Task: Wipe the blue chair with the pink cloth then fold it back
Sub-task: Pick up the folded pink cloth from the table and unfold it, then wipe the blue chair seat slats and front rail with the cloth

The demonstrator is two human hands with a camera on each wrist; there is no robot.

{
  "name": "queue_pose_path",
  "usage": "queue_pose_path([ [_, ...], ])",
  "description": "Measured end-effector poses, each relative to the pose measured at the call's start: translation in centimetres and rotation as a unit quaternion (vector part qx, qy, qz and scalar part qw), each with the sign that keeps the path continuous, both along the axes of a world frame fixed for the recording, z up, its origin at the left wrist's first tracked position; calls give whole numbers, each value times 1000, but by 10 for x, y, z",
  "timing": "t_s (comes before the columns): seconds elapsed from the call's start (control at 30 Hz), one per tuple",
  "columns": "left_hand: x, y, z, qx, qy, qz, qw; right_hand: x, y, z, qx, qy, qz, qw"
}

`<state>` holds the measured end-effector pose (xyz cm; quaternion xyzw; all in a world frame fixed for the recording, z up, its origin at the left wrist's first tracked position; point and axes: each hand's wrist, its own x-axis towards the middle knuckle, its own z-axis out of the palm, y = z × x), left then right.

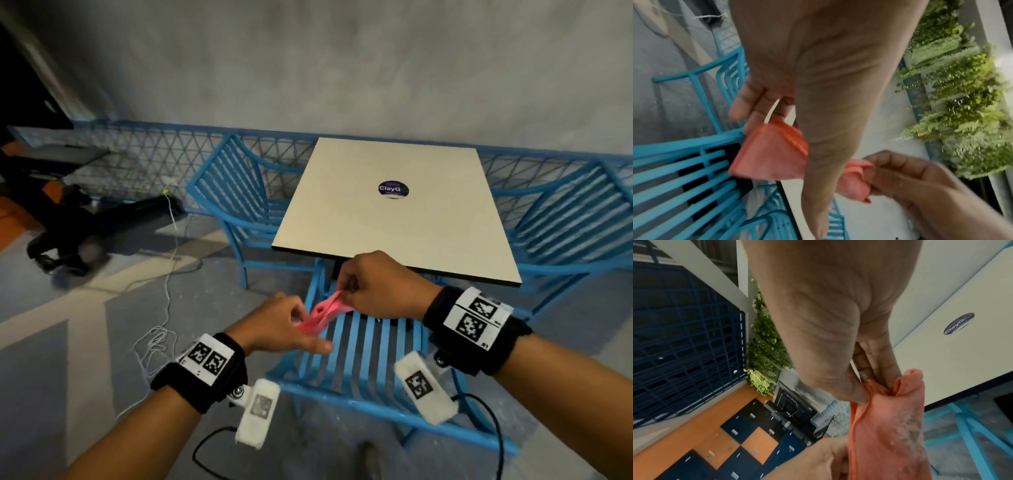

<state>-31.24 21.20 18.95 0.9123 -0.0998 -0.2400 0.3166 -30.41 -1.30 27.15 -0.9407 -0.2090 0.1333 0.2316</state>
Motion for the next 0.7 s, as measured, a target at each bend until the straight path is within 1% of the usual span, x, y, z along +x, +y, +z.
queue_pose_path([
  [0.03, -11, 3, -6, 28, -18, -10, 999, -7, 10, -3, -5, 4, 13, 1000],
  [0.07, -21, 6, -13, 33, -30, -14, 999, -12, 21, -7, -10, 8, 22, 1000],
  [0.1, -30, 9, -21, 9, -29, -9, 999, -17, 30, -12, -14, 17, 25, 999],
  [0.13, -38, 11, -29, -42, -19, 6, 999, -21, 38, -18, -13, 30, 25, 999],
  [0.2, -51, 19, -47, -144, -12, 46, 988, -26, 54, -34, -6, 49, 27, 998],
  [0.23, -57, 22, -56, -171, -24, 62, 983, -28, 59, -42, -4, 52, 27, 998],
  [0.3, -70, 28, -73, -184, -48, 69, 979, -34, 70, -57, -2, 56, 26, 998],
  [0.4, -84, 34, -96, -155, -108, 107, 976, -40, 83, -78, 0, 72, 35, 997],
  [0.5, -85, 43, -112, -120, -152, 144, 970, -40, 90, -93, -10, 62, 46, 997],
  [0.6, -78, 59, -120, -78, -165, 173, 968, -36, 86, -103, -24, 24, 33, 999],
  [0.7, -68, 72, -134, -14, -160, 201, 966, -37, 69, -110, -35, 26, 0, 999],
])
